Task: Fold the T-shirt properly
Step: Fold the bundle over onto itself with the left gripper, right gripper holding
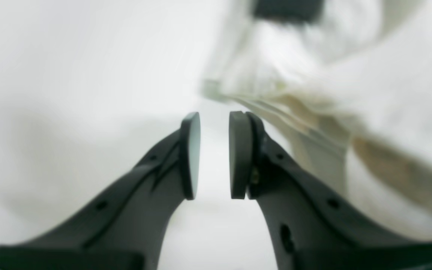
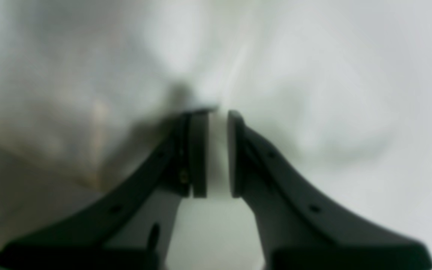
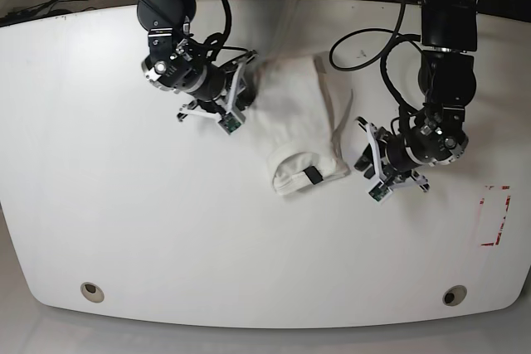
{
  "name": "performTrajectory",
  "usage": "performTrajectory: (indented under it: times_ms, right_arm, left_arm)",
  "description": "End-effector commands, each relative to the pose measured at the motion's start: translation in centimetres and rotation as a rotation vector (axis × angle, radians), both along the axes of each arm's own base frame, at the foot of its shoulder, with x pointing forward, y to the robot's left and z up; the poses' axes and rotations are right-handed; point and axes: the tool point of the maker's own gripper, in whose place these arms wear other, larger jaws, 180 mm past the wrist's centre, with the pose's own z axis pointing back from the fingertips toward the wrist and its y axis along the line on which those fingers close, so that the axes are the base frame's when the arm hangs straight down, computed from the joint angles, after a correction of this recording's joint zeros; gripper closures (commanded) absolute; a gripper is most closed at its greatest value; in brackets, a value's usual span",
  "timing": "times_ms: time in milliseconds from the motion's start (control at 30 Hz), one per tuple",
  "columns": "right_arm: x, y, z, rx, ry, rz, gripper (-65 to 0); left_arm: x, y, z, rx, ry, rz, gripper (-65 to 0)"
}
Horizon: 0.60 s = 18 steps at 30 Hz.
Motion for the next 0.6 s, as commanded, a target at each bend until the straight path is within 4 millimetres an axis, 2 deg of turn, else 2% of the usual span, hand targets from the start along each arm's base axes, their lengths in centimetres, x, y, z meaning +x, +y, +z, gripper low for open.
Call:
performTrajectory:
  times_ms: [0, 100, 167, 300, 400, 567]
  right_arm:
    - [0.8, 3.0, 2.1, 0.069, -0.060, 0.046, -7.9]
    - [0.8, 5.4, 3.1, 0.093, -0.079, 0.101, -7.9]
    - [0.8, 6.1, 3.4, 0.101, -0.088, 0.120, -7.9]
    - [1.3, 5.7, 4.4, 0.089, -0.117, 0.118, -7.9]
    - [1.8, 4.4, 4.1, 0.056, -0.115, 0.105, -7.9]
    - [3.1, 1.5, 4.0, 0.034, -0.120, 0.032, -7.9]
  left_arm:
    - [1.1, 0.9, 3.3, 0.015, -0.081, 0.010, -11.4]
    - [1.1, 1.5, 5.6, 0.053, -0.135, 0.024, -11.4]
    - [0.3, 1.0, 6.6, 0.071, -0.161, 0.009, -11.4]
    - [-1.9, -2.2, 7.2, 0.016, -0.194, -0.024, -11.4]
    - [-3.6, -4.0, 6.3, -0.024, -0.168, -0.029, -12.2]
    - [-5.8, -4.3, 3.1, 0.015, -0.091, 0.001, -20.8]
